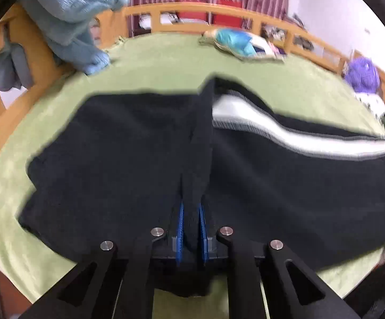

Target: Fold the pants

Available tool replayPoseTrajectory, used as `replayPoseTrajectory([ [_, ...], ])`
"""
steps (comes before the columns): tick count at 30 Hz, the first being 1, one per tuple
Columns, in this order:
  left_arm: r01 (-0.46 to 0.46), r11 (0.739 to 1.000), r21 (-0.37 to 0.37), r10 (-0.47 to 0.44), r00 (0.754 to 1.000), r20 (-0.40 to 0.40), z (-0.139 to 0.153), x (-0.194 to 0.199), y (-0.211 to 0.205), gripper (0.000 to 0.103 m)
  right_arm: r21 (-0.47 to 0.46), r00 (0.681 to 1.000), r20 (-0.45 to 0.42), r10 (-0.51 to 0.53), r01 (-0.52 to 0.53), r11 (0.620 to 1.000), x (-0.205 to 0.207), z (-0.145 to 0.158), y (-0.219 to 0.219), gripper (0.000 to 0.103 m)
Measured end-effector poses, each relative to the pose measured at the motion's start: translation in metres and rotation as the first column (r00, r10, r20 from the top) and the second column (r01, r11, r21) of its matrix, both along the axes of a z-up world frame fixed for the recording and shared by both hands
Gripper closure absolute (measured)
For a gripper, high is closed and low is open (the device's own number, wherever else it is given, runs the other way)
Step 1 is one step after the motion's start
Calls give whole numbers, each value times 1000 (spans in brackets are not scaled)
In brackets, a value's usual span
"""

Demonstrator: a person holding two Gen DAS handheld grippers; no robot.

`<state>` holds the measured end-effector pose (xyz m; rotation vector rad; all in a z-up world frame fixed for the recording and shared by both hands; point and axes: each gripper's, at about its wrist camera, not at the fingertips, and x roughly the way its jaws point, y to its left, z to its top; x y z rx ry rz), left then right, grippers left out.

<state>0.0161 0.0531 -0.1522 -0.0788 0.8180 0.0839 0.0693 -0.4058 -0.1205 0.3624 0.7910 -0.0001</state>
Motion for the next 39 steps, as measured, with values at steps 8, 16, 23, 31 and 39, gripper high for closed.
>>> replayPoseTrajectory([
  [8, -175, 983, 59, 163, 973, 164, 69, 88, 77, 95, -60, 999, -10, -33, 33, 998, 5, -3, 5, 60],
  [16, -339, 936, 98, 327, 938, 118, 64, 122, 98, 30, -136, 998, -7, -56, 55, 989, -9, -6, -1, 60],
  [23, -274, 960, 58, 265, 956, 125, 75, 109, 80, 30, -173, 992, 31, -125, 129, 977, -41, -13, -37, 59],
  [31, -179, 983, -38, 182, 969, 165, 83, 68, 36, 27, -7, 950, 10, -312, 312, 950, -78, -37, -129, 39],
  [39, -111, 994, -22, 112, 986, 122, 45, 20, -17, 26, 232, 911, -28, -411, 406, 884, -41, -71, -225, 28],
])
